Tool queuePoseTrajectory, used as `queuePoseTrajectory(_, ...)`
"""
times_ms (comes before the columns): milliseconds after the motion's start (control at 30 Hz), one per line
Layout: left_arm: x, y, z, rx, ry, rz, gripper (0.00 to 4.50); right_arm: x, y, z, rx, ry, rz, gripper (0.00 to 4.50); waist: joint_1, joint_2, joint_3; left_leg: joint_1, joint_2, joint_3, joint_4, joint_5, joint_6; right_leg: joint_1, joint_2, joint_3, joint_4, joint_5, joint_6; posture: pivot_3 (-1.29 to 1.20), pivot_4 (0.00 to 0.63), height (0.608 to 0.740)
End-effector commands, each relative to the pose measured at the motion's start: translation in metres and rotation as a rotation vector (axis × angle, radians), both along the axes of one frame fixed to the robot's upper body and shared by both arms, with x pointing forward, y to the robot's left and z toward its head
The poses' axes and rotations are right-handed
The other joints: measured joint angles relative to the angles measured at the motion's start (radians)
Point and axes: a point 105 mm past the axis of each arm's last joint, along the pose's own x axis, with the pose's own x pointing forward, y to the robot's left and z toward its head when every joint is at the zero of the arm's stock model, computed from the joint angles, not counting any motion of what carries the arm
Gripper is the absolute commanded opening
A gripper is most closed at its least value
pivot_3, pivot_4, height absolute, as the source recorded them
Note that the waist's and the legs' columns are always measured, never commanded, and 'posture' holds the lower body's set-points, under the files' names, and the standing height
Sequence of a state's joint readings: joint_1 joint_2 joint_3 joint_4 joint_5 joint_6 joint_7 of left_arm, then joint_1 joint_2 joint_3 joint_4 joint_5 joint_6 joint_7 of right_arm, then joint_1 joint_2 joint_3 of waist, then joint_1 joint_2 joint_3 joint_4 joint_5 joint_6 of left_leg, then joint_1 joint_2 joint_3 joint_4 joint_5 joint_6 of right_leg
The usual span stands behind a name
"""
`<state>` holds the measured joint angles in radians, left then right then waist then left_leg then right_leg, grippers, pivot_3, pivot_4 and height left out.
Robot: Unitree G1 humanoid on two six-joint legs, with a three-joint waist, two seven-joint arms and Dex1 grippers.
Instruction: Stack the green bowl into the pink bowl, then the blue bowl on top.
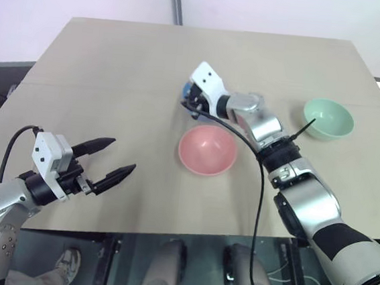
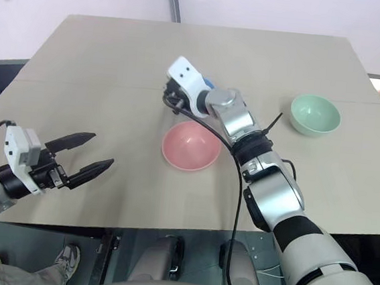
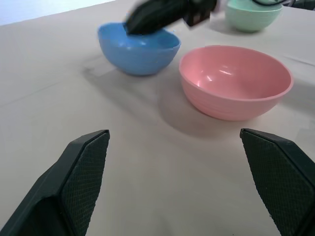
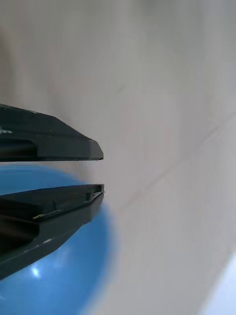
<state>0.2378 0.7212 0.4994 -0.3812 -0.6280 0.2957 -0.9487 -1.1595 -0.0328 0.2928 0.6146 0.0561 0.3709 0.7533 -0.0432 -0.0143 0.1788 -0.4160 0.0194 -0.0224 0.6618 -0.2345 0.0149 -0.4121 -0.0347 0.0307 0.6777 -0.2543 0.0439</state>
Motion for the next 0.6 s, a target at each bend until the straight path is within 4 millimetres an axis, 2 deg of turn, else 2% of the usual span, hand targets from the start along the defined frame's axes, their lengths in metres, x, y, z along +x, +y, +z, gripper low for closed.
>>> queuePoseTrajectory(33, 0.004, -0.005, 0.008, 0.009, -0.047, -0.019, 4.50, -0.005, -0.003, 0.010, 0.013, -0.052, 0.012, 1.70, 0.003, 0.000, 0.000, 0.000, 0.000, 0.000, 0.000, 0.000, 0.000, 0.000, 0.000, 0.000, 0.000, 0.000, 0.000, 0.00, 0.150, 0.740)
queuePoseTrajectory(67, 0.006, -0.006, 0.008, 0.008, -0.049, -0.023, 4.50, -0.004, -0.006, 0.012, 0.010, -0.076, -0.010, 1.99, 0.006, 0.000, 0.000, 0.000, 0.000, 0.000, 0.000, 0.000, 0.000, 0.000, 0.000, -0.001, 0.000, 0.000, 0.000, 0.00, 0.150, 0.740)
queuePoseTrajectory(100, 0.007, -0.008, 0.009, 0.004, -0.051, -0.028, 4.50, -0.003, -0.012, 0.015, 0.017, -0.092, -0.033, 2.58, 0.007, 0.000, 0.000, 0.000, 0.000, -0.001, 0.000, 0.000, 0.000, 0.001, -0.001, -0.001, 0.000, 0.000, 0.000, 0.00, 0.150, 0.740)
queuePoseTrajectory(133, 0.008, -0.009, 0.009, 0.001, -0.052, -0.032, 4.50, -0.003, -0.018, 0.018, 0.023, -0.099, -0.047, 2.92, 0.007, 0.000, 0.000, 0.000, -0.001, -0.001, 0.000, 0.000, 0.000, 0.001, -0.001, -0.001, 0.000, 0.000, 0.000, 0.00, 0.150, 0.740)
queuePoseTrajectory(200, 0.010, -0.013, 0.010, -0.008, -0.056, -0.045, 4.50, -0.001, -0.055, 0.023, 0.031, -0.103, -0.120, 2.92, 0.007, 0.000, 0.000, 0.000, -0.001, 0.000, 0.000, 0.001, -0.001, 0.001, -0.001, -0.001, 0.000, 0.000, 0.000, 0.00, 0.150, 0.740)
queuePoseTrajectory(233, 0.011, -0.015, 0.009, -0.012, -0.056, -0.052, 4.50, 0.002, -0.080, 0.022, 0.016, -0.110, -0.183, 2.92, 0.015, 0.000, 0.000, 0.000, -0.001, 0.000, 0.000, 0.001, -0.001, 0.000, -0.001, 0.000, 0.000, 0.000, 0.000, 0.00, 0.150, 0.740)
queuePoseTrajectory(333, 0.014, -0.017, 0.009, -0.018, -0.056, -0.065, 4.50, 0.008, -0.151, 0.013, -0.052, -0.109, -0.382, 2.92, 0.027, 0.000, 0.000, -0.001, -0.002, -0.001, 0.000, 0.001, -0.001, 0.001, -0.003, -0.001, -0.002, 0.000, 0.000, 0.00, 0.150, 0.740)
queuePoseTrajectory(433, 0.017, -0.021, 0.007, -0.021, -0.053, -0.085, 4.50, 0.001, -0.228, -0.004, -0.134, -0.052, -0.564, 2.92, 0.031, 0.000, 0.000, -0.001, -0.002, 0.000, -0.002, 0.001, -0.001, 0.001, -0.002, -0.001, -0.004, 0.000, 0.000, 0.00, 0.150, 0.740)
queuePoseTrajectory(533, 0.021, -0.024, 0.005, -0.025, -0.050, -0.106, 4.50, -0.009, -0.288, -0.019, -0.217, -0.003, -0.731, 2.92, 0.024, 0.000, 0.000, -0.001, -0.002, 0.001, -0.003, 0.001, -0.001, 0.001, -0.002, 0.000, -0.005, 0.000, 0.000, 0.00, 0.150, 0.740)
queuePoseTrajectory(600, 0.024, -0.026, 0.005, -0.026, -0.050, -0.119, 4.50, -0.013, -0.311, -0.027, -0.233, 0.027, -0.808, 2.92, 0.014, 0.000, 0.000, 0.001, 0.000, 0.007, -0.004, 0.001, 0.000, 0.000, 0.001, 0.005, -0.004, 0.000, 0.000, 0.00, 0.150, 0.740)
